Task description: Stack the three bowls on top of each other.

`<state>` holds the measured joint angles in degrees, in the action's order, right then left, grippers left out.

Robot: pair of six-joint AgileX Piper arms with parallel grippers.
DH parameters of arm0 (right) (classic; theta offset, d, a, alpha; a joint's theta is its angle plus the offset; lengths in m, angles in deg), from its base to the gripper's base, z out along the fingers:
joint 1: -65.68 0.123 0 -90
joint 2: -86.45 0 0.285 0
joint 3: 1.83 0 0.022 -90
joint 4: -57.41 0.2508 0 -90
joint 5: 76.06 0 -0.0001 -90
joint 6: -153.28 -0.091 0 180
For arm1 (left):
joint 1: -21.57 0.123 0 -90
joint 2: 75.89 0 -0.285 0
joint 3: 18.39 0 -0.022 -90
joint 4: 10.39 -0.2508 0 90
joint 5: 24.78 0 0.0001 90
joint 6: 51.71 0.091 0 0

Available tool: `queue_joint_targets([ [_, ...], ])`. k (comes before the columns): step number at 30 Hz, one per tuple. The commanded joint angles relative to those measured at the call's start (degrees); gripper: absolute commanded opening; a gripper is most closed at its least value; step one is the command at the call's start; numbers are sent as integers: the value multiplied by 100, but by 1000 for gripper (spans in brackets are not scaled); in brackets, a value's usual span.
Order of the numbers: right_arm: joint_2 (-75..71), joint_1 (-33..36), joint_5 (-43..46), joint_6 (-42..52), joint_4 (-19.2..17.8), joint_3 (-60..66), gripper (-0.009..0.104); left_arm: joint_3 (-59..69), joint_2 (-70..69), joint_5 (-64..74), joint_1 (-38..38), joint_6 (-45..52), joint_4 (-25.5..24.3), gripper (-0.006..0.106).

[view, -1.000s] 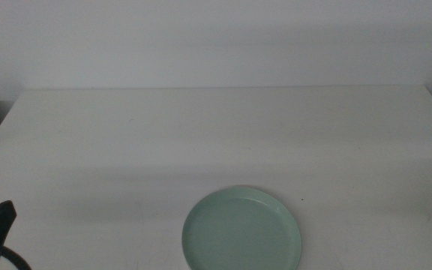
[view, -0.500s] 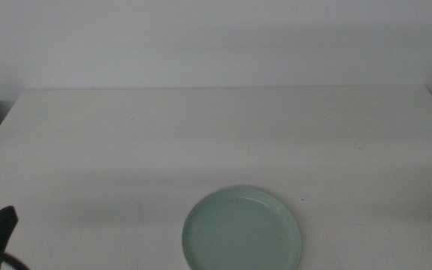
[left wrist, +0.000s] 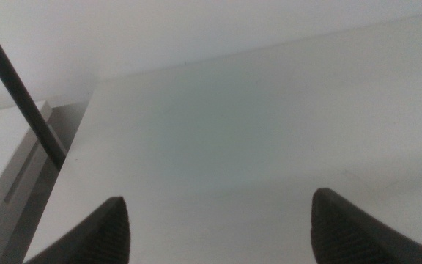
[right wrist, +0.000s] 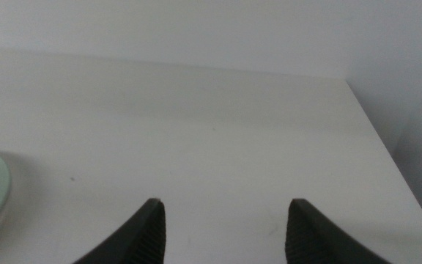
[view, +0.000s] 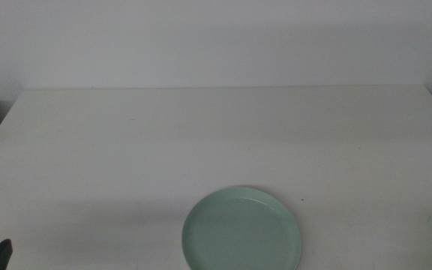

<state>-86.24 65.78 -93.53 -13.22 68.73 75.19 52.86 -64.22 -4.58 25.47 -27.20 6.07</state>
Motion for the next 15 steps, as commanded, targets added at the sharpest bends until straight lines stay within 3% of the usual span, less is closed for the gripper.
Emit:
queue_joint_targets([
  [1, -165, -47, 556, 51, -148, -46, 43, -52, -51, -479, 10, -23, 52, 82],
  [15, -165, -47, 446, 51, -184, 150, 43, 748, -547, -271, 5, -23, 34, 82],
])
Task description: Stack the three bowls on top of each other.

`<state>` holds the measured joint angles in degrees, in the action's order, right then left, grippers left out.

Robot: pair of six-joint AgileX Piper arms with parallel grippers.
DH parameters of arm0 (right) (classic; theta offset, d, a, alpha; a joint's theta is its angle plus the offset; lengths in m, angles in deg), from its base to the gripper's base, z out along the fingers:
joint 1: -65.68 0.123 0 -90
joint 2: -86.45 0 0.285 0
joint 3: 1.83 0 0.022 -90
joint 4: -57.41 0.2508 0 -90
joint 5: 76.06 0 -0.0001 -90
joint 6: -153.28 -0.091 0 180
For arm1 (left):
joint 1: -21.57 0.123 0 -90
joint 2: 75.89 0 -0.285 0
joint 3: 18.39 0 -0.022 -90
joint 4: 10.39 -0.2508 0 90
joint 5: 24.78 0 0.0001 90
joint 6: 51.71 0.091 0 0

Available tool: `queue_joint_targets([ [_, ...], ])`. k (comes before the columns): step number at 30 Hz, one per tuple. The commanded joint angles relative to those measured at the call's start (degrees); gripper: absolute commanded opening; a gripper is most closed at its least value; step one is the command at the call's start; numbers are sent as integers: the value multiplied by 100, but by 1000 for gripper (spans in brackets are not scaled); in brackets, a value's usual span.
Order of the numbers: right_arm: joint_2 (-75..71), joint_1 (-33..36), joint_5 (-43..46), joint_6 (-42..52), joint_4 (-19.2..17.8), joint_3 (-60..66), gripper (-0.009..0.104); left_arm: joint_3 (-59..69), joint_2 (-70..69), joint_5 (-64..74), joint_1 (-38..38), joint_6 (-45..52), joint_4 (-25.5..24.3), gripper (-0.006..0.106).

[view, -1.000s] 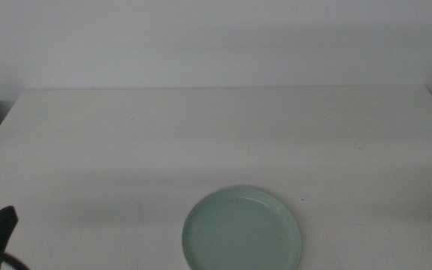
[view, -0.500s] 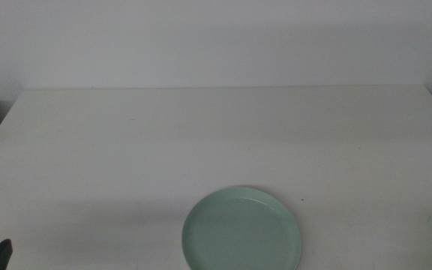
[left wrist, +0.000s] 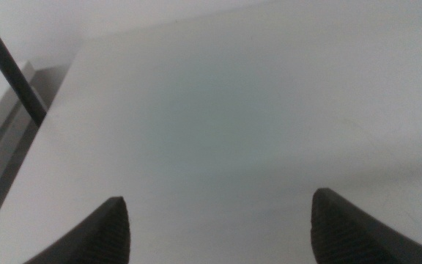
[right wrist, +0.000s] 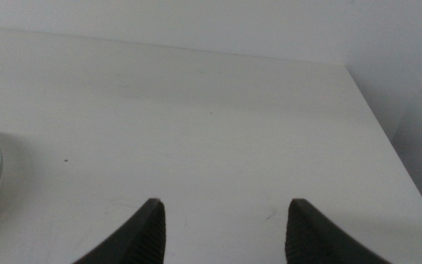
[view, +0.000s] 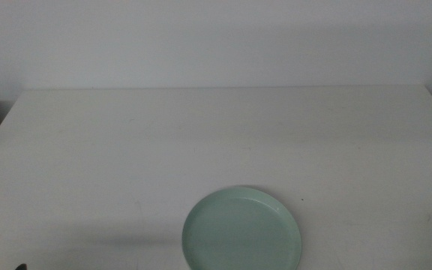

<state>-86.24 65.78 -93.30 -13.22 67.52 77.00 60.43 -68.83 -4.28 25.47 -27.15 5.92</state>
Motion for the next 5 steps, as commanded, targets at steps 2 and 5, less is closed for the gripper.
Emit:
queue_joint_targets([
  [2, -165, -47, 424, 51, -63, -31, 43, -9, -85, -301, 5, -28, 44, 82],
  [5, -165, -47, 426, 51, -46, -31, 43, -9, -85, -301, 5, -28, 44, 82],
])
